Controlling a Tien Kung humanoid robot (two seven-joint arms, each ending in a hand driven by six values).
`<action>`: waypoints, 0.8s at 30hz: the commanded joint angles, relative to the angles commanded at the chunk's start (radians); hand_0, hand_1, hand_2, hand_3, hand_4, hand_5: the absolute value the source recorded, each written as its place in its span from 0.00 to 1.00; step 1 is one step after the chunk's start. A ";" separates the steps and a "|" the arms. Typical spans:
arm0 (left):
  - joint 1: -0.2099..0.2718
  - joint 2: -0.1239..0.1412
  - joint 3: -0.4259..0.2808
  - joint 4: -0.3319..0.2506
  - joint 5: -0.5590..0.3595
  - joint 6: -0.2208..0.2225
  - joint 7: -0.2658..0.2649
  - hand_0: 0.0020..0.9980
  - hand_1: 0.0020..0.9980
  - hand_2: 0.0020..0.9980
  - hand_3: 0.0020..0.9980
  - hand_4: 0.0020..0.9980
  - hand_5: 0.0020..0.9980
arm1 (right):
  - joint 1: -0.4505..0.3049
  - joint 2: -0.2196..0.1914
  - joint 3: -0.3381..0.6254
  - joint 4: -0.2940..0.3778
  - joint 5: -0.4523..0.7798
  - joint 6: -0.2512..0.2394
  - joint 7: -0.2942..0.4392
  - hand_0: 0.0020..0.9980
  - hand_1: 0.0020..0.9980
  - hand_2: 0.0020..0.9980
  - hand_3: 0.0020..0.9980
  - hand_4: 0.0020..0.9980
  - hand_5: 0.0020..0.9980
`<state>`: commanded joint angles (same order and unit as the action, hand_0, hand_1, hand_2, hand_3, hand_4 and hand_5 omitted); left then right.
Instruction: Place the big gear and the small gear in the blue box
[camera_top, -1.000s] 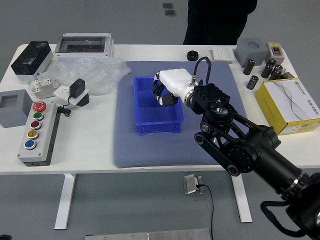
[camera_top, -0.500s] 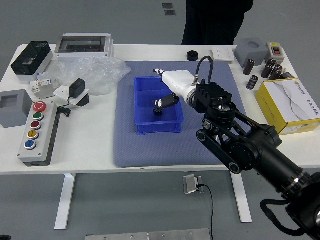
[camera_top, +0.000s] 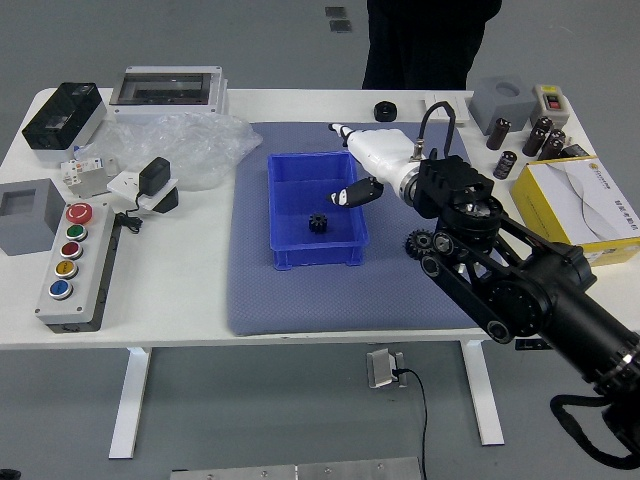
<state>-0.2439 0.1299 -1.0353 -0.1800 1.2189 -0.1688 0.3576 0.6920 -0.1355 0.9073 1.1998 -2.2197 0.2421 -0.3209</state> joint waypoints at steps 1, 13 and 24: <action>0.000 0.000 0.000 0.000 -0.001 0.000 0.000 0.82 0.79 0.78 0.75 0.66 0.38 | -0.006 -0.017 0.003 0.006 0.006 0.006 -0.001 0.67 0.63 0.79 0.90 0.84 0.42; -0.002 0.004 -0.001 0.000 -0.011 0.003 -0.002 0.83 0.79 0.78 0.75 0.66 0.38 | -0.052 -0.151 0.007 0.035 0.089 0.078 -0.008 0.69 0.66 0.77 0.81 0.83 0.42; -0.003 0.008 -0.002 0.000 -0.015 0.004 -0.003 0.83 0.79 0.78 0.75 0.66 0.38 | -0.070 -0.183 -0.028 0.044 0.122 0.143 -0.022 0.71 0.69 0.79 0.82 0.81 0.41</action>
<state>-0.2466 0.1379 -1.0373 -0.1800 1.2037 -0.1646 0.3550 0.6221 -0.3181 0.8789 1.2435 -2.0981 0.3846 -0.3430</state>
